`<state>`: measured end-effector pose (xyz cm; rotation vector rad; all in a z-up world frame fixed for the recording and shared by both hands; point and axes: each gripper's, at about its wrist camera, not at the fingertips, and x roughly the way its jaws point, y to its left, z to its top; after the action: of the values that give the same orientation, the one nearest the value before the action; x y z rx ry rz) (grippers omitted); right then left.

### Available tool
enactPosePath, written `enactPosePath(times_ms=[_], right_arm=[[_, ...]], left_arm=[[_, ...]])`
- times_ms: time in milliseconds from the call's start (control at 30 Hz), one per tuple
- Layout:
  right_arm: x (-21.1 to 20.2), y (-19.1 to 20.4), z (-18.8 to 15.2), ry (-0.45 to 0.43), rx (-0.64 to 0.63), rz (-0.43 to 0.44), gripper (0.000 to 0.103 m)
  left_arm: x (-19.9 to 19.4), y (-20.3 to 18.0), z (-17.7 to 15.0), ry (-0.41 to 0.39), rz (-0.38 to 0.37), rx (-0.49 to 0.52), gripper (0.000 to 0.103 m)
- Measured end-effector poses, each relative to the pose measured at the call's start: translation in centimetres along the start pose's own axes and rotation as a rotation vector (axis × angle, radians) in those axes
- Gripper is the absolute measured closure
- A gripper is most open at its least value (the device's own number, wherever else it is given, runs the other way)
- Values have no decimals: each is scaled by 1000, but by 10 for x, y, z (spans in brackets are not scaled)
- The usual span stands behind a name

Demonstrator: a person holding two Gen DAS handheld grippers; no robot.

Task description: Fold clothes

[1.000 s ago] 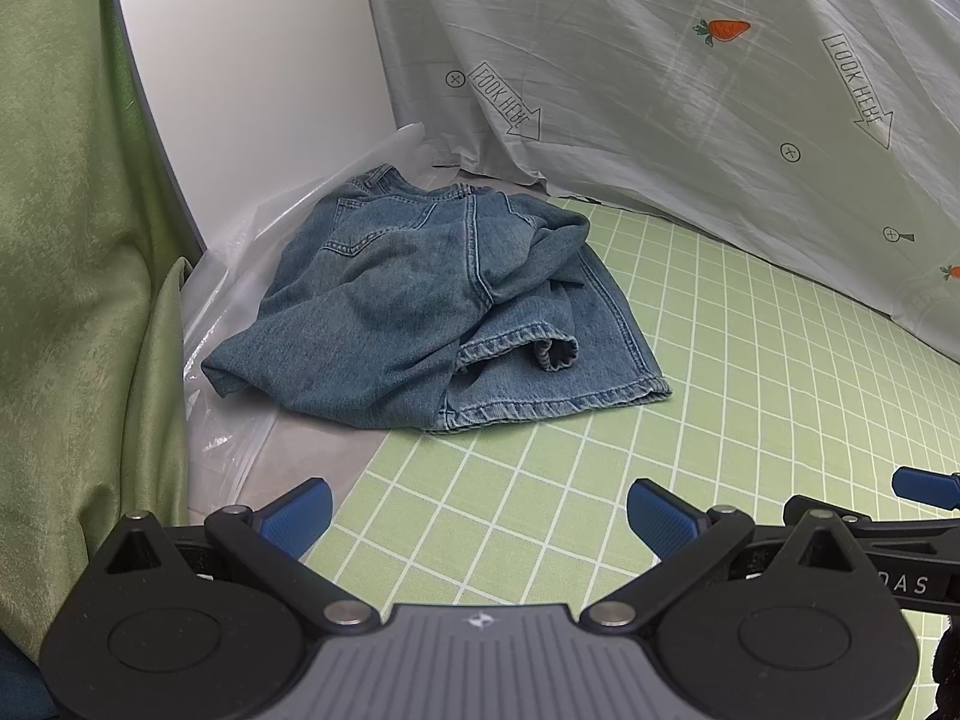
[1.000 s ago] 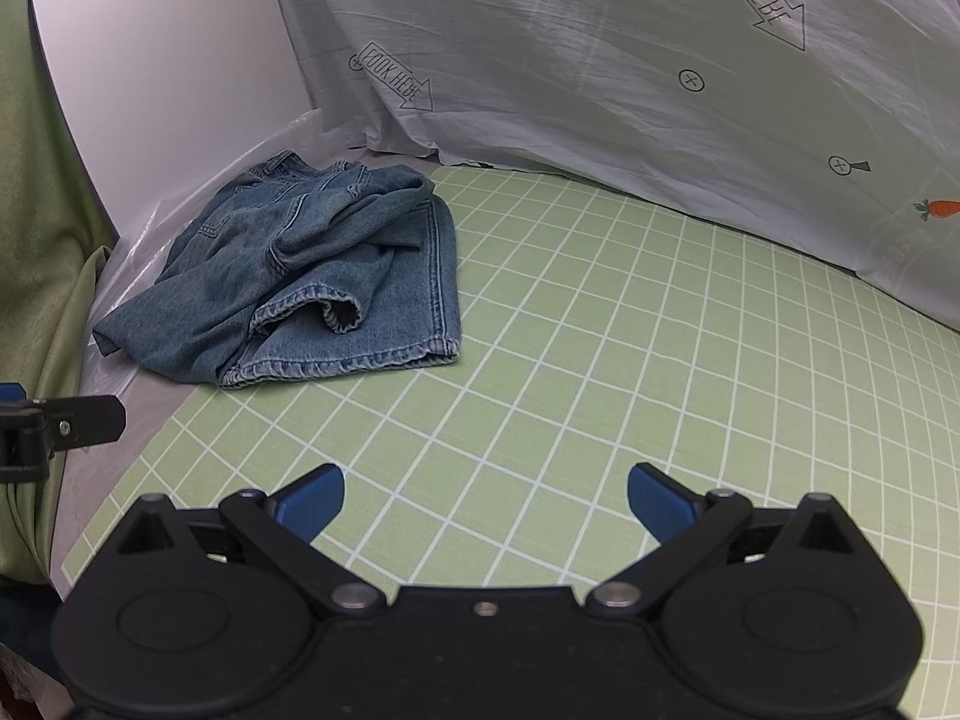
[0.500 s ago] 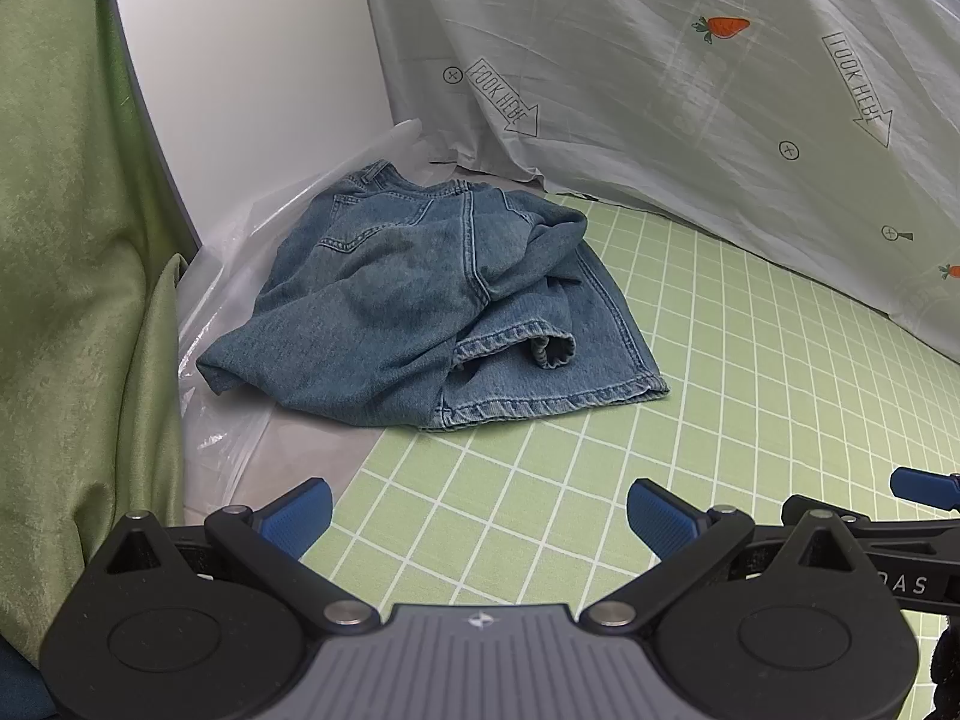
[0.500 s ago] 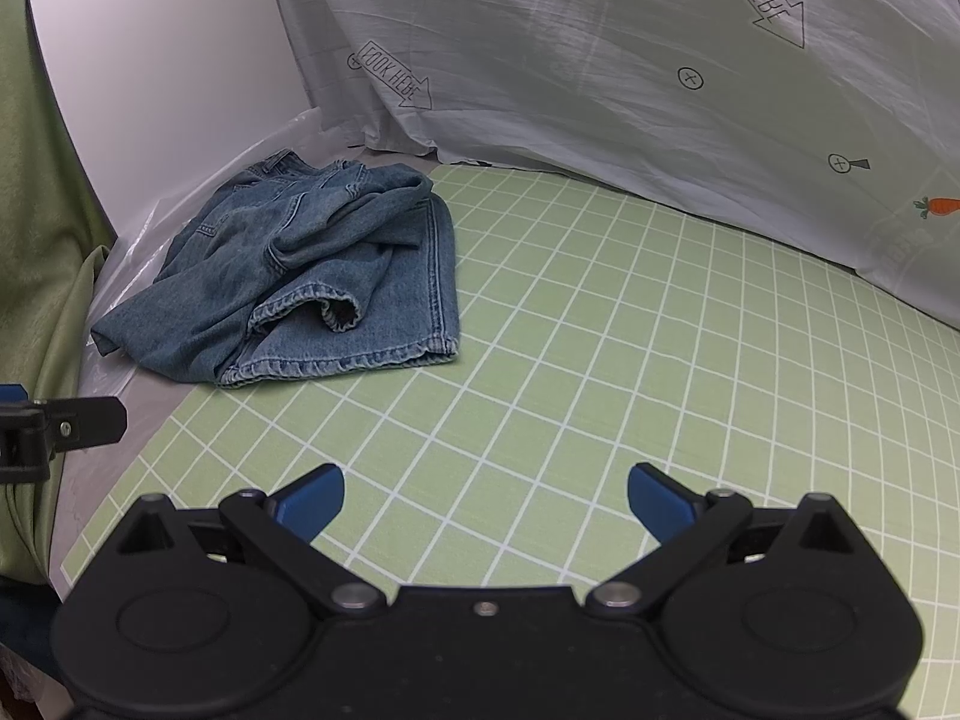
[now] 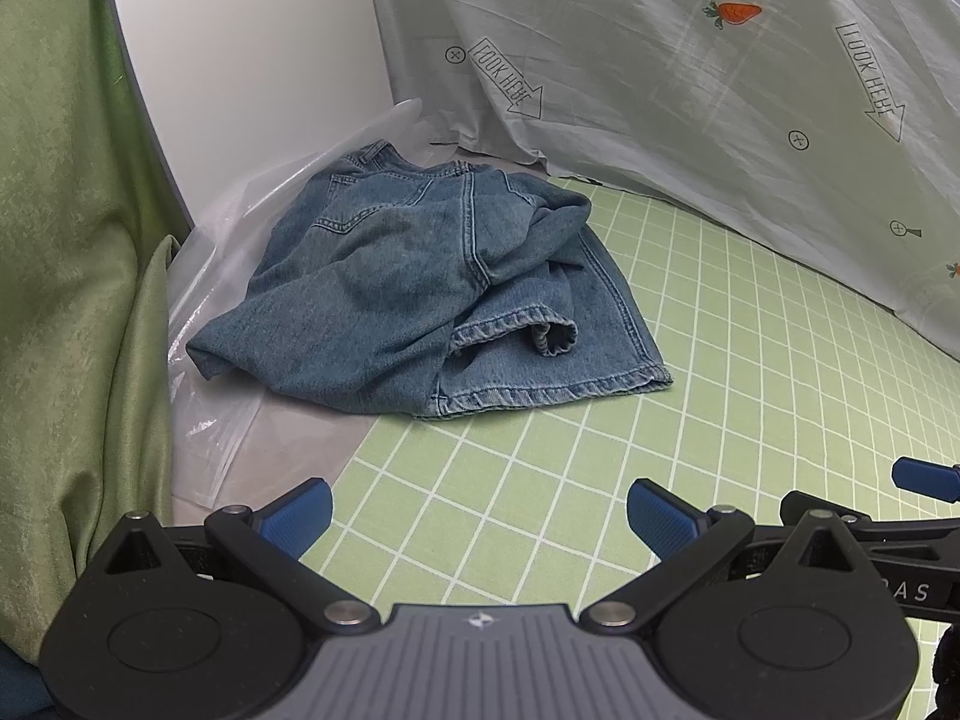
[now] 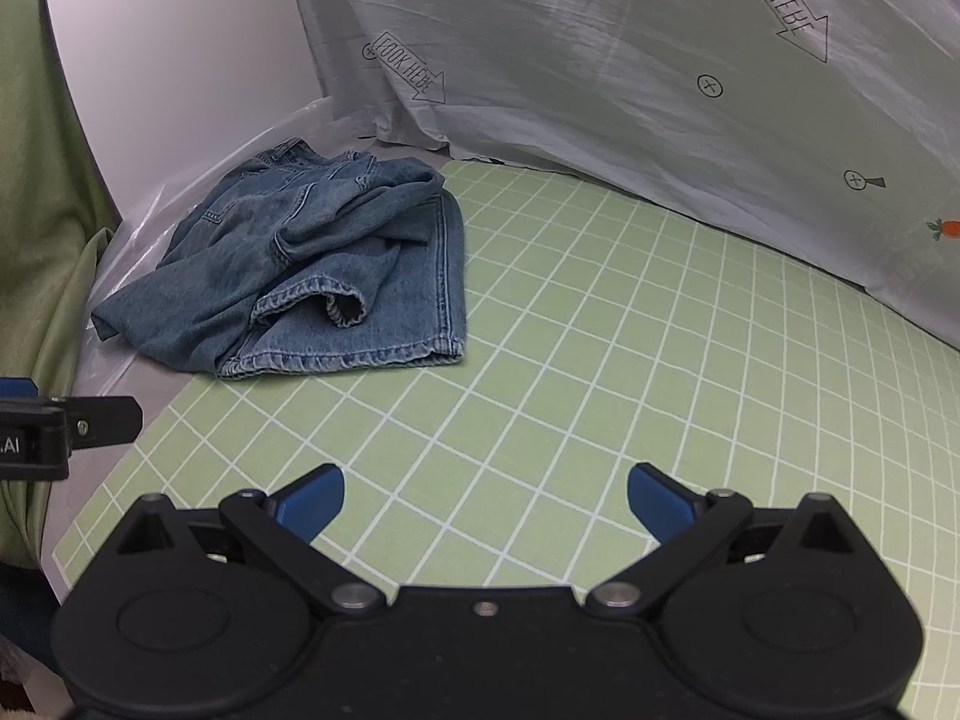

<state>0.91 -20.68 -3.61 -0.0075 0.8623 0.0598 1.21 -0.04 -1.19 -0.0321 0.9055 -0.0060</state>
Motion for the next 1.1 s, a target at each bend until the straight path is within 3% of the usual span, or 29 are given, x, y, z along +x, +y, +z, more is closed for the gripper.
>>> enactPosePath(times_ms=[367, 733, 800, 967, 1100], right_arm=[[34, -1, 34, 7, -11, -14, 1], [118, 4, 70, 108, 14, 4, 5], [135, 8, 73, 131, 17, 20, 7], [172, 20, 78, 180, 24, 58, 21], [188, 27, 78, 196, 32, 80, 31]], left_arm=[[44, 17, 32, 51, 20, -55, 0], [118, 29, 64, 147, 12, -44, 1], [133, 33, 68, 174, 14, -45, 5], [167, 41, 78, 246, -7, -48, 30], [186, 50, 81, 279, -26, -75, 42]])
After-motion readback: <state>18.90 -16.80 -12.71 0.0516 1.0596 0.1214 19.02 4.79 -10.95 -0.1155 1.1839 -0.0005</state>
